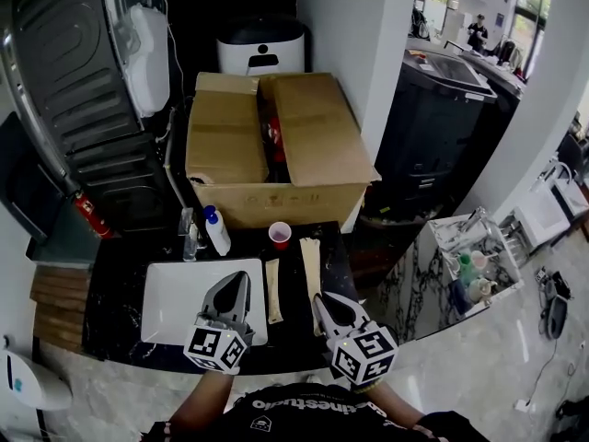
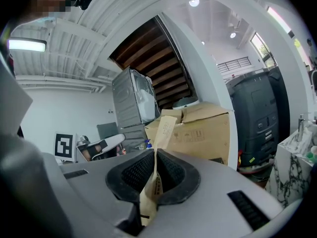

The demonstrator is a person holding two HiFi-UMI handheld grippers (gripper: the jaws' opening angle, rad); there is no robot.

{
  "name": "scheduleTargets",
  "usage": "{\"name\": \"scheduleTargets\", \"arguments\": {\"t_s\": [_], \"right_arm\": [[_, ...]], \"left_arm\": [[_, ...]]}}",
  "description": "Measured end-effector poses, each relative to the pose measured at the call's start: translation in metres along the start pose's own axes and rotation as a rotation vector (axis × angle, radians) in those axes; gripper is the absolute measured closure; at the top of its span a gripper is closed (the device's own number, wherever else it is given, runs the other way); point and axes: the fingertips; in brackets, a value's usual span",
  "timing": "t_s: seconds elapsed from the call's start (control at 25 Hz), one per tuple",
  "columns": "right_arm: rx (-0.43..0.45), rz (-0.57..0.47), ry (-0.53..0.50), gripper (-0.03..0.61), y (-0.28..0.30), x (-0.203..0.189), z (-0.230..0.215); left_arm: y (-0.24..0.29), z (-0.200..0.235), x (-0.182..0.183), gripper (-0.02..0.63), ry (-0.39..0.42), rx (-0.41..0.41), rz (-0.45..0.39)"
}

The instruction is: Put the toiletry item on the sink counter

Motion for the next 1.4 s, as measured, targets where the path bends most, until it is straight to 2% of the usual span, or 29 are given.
{"name": "scheduleTargets", "arguments": {"t_s": [0.52, 0.72, 1.04, 1.4], "right_arm": [[0.022, 0.008, -0.009, 0.529, 0.004, -0.001, 0.011], [0.027, 0.017, -0.010, 0.529, 0.004, -0.005, 0.015], [0.030, 0.028, 0.023, 0.529, 0.013, -0.008, 0.012], [0.005, 0.100, 0.012, 0.529, 0.042, -0.025, 0.009]], "left_arm": [[-0.002, -0.009, 0.004, 0.600, -0.068, -0.060, -0.002], [-0.006, -0.007, 0.003, 0.600, -0.090, -0.040, 0.000], [-0.021, -0.001, -0.006, 0.600, -0.082, -0.033, 0.025], [-0.054, 0.018, -0.008, 0.600, -0.089, 0.027, 0.037]]}}
Point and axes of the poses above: the fingertips, and each gripper's own axes: y forward along the fingers, z to its left, x out of its top, and after that the axes turned 8 degrees about -x, right-handed
